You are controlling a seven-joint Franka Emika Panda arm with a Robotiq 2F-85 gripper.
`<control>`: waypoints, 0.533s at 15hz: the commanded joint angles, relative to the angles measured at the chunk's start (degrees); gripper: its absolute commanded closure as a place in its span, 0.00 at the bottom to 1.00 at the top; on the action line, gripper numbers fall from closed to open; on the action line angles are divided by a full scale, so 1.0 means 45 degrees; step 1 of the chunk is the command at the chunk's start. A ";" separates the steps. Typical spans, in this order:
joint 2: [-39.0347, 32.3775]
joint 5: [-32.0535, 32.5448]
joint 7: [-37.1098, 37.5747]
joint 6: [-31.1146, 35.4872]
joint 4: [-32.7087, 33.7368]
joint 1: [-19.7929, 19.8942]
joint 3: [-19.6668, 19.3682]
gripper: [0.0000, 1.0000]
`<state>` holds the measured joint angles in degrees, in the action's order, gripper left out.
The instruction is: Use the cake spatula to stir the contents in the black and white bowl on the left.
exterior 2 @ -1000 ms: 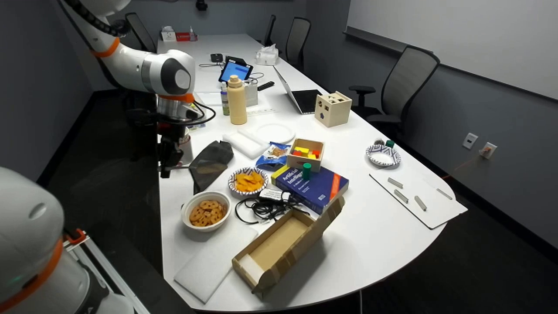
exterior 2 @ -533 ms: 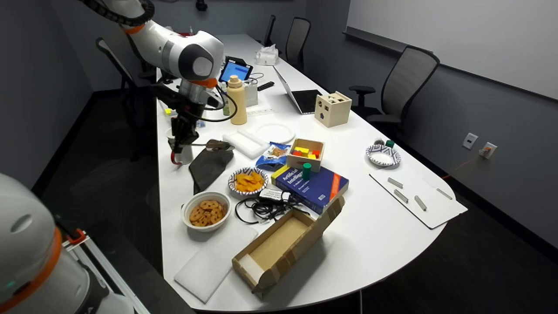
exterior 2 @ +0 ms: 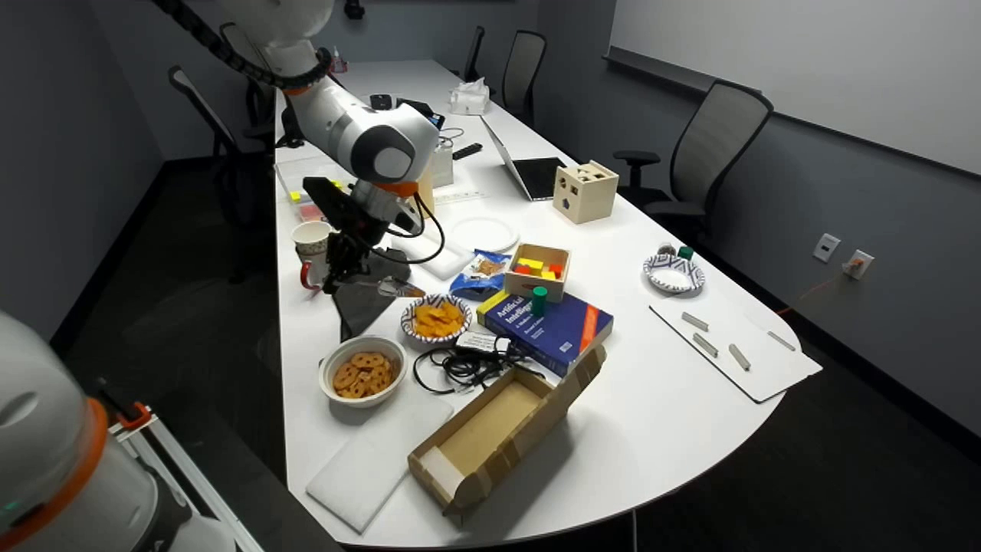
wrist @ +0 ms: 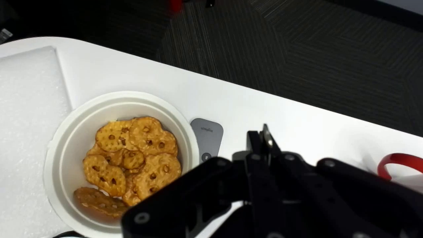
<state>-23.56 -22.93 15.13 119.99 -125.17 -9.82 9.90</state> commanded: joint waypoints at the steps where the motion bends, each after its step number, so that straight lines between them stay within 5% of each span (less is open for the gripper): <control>1: -0.0896 -0.0897 -0.0911 -0.0290 0.0657 0.0610 -0.0070 0.99; 8: -0.1750 -0.1297 -0.0968 -0.0689 0.1199 0.1054 -0.0206 0.99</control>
<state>-30.36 -27.49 11.10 119.69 -121.67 -5.67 9.24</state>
